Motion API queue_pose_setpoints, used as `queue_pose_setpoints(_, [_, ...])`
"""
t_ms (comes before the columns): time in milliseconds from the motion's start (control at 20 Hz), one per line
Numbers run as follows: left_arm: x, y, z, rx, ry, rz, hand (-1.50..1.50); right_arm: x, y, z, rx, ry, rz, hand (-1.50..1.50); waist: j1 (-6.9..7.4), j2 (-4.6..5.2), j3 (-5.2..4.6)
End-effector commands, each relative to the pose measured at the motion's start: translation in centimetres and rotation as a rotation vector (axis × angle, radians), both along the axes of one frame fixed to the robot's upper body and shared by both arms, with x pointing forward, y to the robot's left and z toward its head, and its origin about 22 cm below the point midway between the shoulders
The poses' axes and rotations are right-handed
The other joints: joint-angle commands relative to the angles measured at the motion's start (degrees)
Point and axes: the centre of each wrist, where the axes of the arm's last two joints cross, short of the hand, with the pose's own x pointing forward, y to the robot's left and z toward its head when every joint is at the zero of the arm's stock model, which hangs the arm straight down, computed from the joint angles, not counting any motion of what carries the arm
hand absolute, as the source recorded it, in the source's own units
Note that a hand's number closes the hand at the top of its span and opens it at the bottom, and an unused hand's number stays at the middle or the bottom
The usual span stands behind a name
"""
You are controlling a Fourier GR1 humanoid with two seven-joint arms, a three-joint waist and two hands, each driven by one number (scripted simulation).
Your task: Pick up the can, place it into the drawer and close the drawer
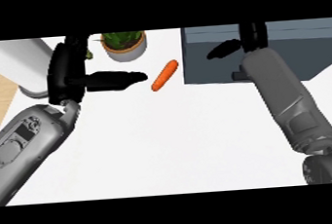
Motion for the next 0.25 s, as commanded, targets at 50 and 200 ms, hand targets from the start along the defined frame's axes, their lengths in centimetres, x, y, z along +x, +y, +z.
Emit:
queue_pose_setpoints(50, [-0.7,1.1,-0.7,0.009,-0.003,0.017,-1.50,0.7,2.9,2.3,0.283,-0.045,0.025,-1.50,0.40,-0.77,-0.33])
queue_pose_setpoints(200, [-0.4,2.0,-0.1,-0.002,-0.011,0.023,-1.50,0.7,0.4,2.1,0.289,-0.044,0.040,-1.50,-0.36,-0.71,-0.37])
